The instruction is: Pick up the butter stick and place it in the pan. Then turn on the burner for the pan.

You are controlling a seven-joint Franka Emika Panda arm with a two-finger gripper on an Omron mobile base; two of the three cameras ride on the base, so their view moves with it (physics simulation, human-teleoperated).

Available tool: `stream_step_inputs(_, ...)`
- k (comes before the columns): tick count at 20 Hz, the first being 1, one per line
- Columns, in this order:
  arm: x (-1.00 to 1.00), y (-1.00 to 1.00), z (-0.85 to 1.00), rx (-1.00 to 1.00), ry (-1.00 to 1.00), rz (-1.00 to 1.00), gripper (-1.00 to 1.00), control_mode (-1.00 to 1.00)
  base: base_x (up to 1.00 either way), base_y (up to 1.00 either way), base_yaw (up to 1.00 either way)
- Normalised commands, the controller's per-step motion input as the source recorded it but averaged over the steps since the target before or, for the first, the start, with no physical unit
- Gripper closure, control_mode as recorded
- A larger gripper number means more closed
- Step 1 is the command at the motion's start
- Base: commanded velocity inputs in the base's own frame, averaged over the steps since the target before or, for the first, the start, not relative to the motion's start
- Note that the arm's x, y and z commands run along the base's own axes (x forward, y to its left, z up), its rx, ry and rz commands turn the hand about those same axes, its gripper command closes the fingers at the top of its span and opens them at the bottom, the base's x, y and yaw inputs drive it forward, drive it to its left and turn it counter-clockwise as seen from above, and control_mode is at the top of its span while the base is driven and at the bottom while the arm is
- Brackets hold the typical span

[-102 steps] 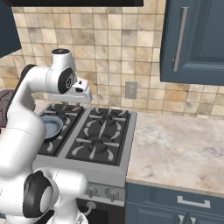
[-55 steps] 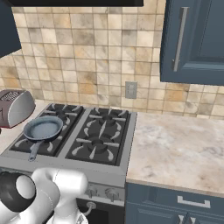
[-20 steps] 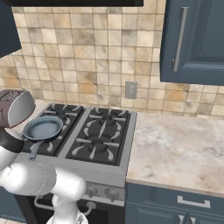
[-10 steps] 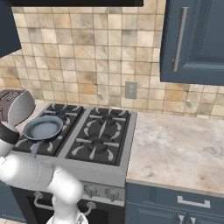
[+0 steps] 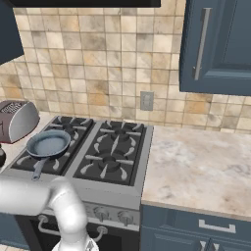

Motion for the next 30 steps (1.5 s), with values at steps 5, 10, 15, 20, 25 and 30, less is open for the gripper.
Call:
stream_step_inputs(5, 0.21, 0.08, -0.09, 0.00, 0.07, 0.00, -1.00, -1.00, 0.00, 0.00, 0.00)
stream_step_inputs(10, 0.20, 0.03, -0.33, 0.00, 0.05, 0.00, -1.00, -1.00, 0.00, 0.00, 0.00)
stream_step_inputs(15, 0.16, 0.04, -0.46, -0.01, 0.01, 0.00, -1.00, -1.00, 0.00, 0.00, 0.00)
stream_step_inputs(20, 0.16, 0.13, -0.41, -0.04, 0.00, 0.00, -1.00, -1.00, 0.00, 0.00, 0.00)
stream_step_inputs(25, 0.13, 0.18, -0.34, -0.04, 0.00, 0.00, -1.00, -1.00, 0.00, 0.00, 0.00)
stream_step_inputs(30, 0.12, 0.17, -0.26, -0.03, 0.00, 0.00, -1.00, -1.00, 0.00, 0.00, 0.00)
